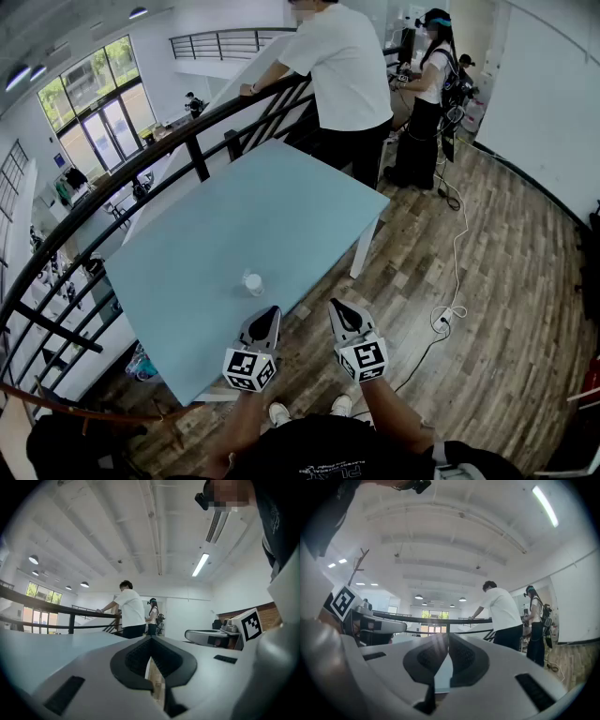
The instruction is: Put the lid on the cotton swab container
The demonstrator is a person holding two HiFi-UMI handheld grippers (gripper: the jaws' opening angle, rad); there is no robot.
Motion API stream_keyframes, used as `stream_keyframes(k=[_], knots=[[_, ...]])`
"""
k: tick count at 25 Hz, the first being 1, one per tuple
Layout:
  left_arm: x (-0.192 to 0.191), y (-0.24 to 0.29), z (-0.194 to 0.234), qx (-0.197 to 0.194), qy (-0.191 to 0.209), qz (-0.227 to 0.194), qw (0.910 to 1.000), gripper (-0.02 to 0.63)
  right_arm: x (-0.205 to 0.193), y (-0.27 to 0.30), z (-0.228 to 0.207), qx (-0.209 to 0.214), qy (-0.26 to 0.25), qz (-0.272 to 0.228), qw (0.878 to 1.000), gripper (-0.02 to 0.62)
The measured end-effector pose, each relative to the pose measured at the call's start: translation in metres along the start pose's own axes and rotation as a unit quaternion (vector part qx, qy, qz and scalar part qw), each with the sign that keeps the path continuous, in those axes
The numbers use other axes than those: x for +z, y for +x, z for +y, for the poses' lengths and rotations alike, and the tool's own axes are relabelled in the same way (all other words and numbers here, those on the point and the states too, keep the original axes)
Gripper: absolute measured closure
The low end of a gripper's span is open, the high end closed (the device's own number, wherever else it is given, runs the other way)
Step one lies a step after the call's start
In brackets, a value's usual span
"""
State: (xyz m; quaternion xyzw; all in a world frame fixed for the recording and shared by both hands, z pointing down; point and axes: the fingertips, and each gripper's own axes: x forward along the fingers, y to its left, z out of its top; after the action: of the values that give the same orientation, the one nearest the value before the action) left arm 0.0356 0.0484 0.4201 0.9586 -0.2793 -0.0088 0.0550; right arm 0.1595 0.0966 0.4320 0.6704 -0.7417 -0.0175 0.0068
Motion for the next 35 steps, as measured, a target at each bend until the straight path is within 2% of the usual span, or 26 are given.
stream_keyframes(k=[4,12,20,26,30,35], knots=[[-0.003,-0.020,0.010,-0.001,-0.028,0.008,0.9996,0.594,0.011,-0.001,0.024,0.009,-0.013,0.003,1.000,0.575],[0.001,-0.036,0.013,-0.027,-0.015,0.009,0.9995,0.594,0.017,0.011,0.063,0.027,-0.009,-0.005,1.000,0.575],[0.005,-0.055,0.025,-0.019,-0.021,0.007,0.9996,0.594,0.024,0.017,0.088,0.044,0.009,-0.019,0.999,0.574],[0.002,-0.066,0.029,-0.021,-0.027,0.001,0.9994,0.594,0.023,0.020,0.108,0.053,-0.012,-0.015,0.998,0.574],[0.013,-0.073,0.030,-0.039,-0.021,-0.011,0.9990,0.594,0.030,0.024,0.130,0.064,-0.040,-0.029,0.997,0.574],[0.015,-0.081,0.043,-0.046,-0.007,-0.009,0.9989,0.594,0.031,0.025,0.142,0.052,-0.022,-0.038,0.998,0.574]])
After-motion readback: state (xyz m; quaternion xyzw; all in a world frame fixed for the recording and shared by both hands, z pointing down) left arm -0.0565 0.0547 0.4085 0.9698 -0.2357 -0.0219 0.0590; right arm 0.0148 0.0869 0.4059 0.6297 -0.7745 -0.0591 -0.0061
